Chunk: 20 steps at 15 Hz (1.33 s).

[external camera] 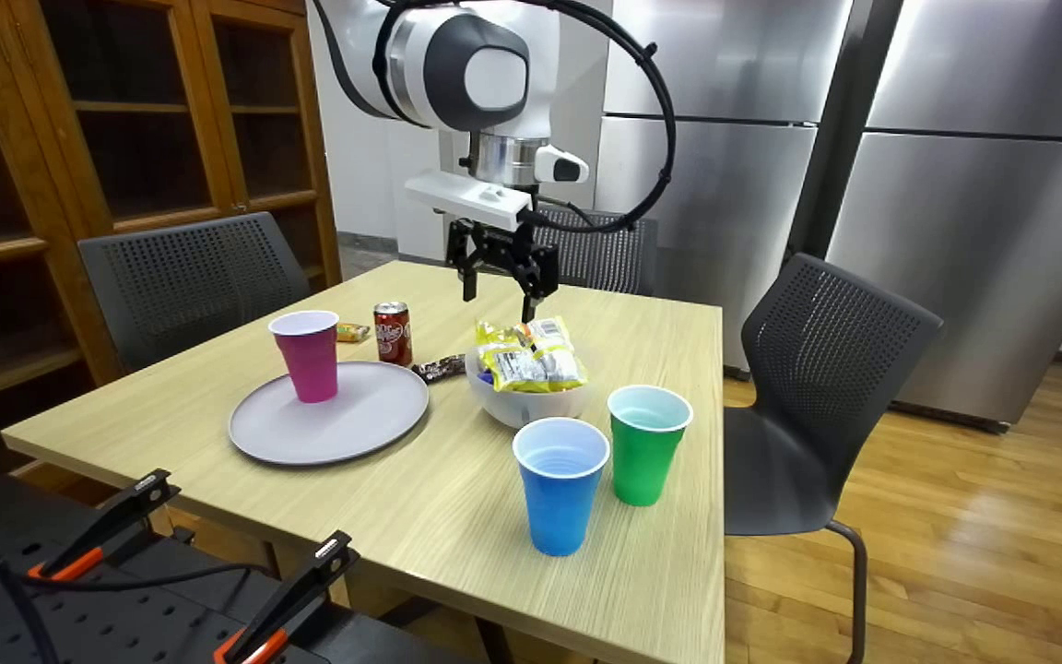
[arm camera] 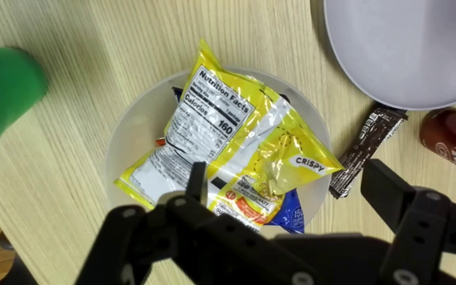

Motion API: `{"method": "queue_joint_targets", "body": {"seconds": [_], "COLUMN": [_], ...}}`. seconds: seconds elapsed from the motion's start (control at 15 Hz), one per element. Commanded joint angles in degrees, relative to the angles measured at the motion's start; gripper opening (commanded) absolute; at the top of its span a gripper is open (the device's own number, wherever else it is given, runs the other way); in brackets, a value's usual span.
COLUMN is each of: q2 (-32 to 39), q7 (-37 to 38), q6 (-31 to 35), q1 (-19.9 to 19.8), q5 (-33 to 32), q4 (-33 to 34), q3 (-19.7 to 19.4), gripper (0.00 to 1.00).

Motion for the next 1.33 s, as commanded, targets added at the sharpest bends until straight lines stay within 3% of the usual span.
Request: {"method": "queue_joint_targets", "body": {"seconds": [0.0,1.27], "q2": [-4.8,-14.1], "q7": [1.2,5.3], "q6": [2.1,12.5], "q1": [1.1,0.9], "q5": [0.1,-10.5], "q4": [-5.2,-24.5], "q3": [0.4,-7.6], "gripper": [1.00,1.00]}}
